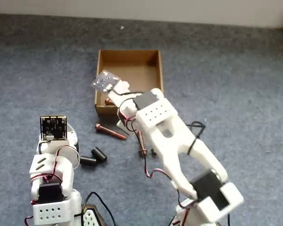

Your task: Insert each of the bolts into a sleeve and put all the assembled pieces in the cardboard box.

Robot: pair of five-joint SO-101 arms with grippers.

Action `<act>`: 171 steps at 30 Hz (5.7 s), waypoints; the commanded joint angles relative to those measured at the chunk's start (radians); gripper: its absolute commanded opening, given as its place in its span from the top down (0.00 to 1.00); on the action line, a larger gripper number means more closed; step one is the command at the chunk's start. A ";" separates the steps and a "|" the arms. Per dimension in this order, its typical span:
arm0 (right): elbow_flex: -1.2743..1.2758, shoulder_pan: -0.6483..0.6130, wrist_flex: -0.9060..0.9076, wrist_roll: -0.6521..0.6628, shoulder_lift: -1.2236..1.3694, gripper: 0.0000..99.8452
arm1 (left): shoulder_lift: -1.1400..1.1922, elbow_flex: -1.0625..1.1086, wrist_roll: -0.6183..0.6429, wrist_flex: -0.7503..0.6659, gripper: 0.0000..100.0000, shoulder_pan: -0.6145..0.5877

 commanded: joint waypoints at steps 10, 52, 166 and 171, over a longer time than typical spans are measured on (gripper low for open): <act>0.381 0.193 -0.001 -0.247 -0.636 0.99 | -0.007 0.019 -0.015 -0.020 0.99 -0.005; 1.090 0.572 -0.446 -0.353 -1.129 0.99 | -0.005 -0.467 0.351 0.413 0.99 0.171; 1.147 0.180 -0.085 -0.265 -1.758 0.99 | 0.041 -0.380 0.606 -0.120 1.00 0.510; 1.147 0.085 -0.084 -0.261 -1.758 0.99 | -0.015 -0.366 0.595 -0.121 1.00 0.544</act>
